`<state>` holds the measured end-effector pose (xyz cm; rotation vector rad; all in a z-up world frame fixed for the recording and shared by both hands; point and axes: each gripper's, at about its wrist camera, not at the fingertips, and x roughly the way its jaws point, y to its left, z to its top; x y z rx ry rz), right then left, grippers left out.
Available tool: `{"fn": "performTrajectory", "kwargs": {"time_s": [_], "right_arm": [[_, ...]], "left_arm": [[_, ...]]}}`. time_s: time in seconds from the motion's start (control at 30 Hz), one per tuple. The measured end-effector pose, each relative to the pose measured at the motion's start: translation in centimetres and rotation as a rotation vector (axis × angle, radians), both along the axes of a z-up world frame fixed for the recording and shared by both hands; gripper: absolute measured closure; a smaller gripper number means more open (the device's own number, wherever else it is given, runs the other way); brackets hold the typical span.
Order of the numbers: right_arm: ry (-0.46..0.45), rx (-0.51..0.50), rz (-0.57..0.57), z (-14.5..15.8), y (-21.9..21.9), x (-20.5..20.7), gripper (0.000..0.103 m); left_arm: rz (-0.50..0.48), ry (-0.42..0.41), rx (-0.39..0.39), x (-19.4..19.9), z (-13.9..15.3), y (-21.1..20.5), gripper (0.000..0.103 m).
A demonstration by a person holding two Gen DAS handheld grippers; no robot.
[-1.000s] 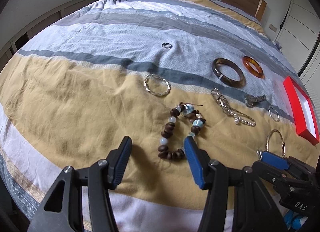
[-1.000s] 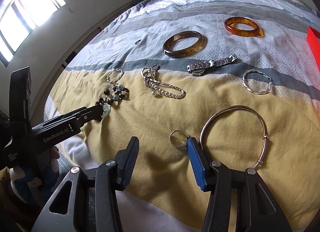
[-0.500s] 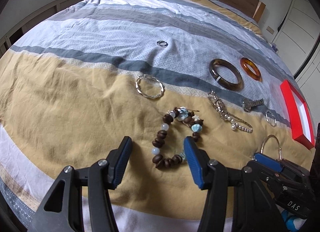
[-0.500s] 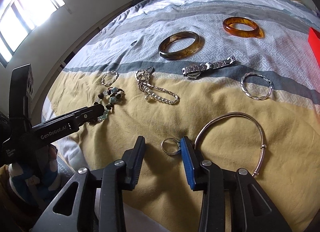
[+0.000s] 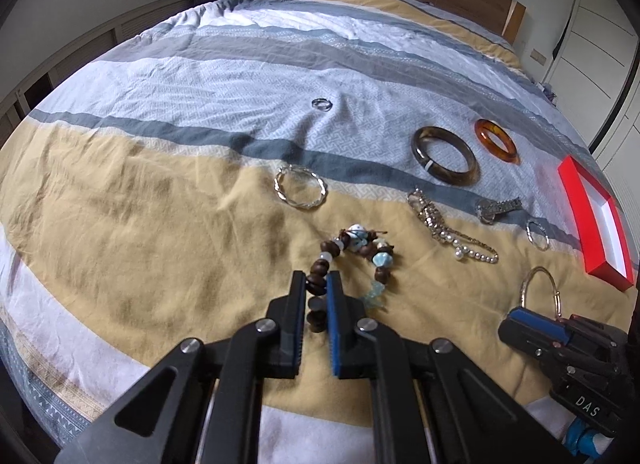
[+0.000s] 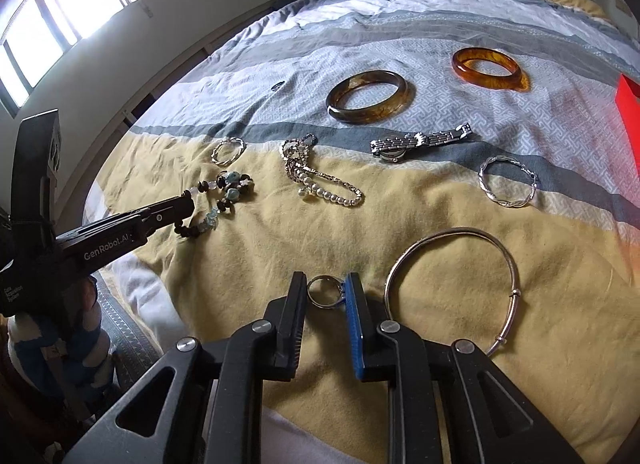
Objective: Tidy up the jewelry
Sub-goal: 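Carry the beaded bracelet and silver ring over the red box with both tools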
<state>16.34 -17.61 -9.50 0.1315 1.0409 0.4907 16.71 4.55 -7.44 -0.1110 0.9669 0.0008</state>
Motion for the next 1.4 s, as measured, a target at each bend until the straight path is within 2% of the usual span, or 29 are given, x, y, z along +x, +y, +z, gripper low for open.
{"fn": "performTrajectory", "kwargs": {"time_s": [0.7, 1.1, 1.4], "right_arm": [[-0.125, 0.018, -0.014, 7.6, -2.4, -5.6, 0.084], [-0.225, 0.026, -0.078, 12.0, -6.3, -9.9, 0.084], [-0.275, 0.039, -0.190, 13.9, -12.7, -11.7, 0.084]], "left_arm": [[-0.030, -0.153, 0.009, -5.1, 8.6, -2.6, 0.094], [-0.111, -0.225, 0.014, -8.5, 13.0, -7.3, 0.094], [-0.225, -0.232, 0.029, -9.6, 14.6, -13.5, 0.094]]}}
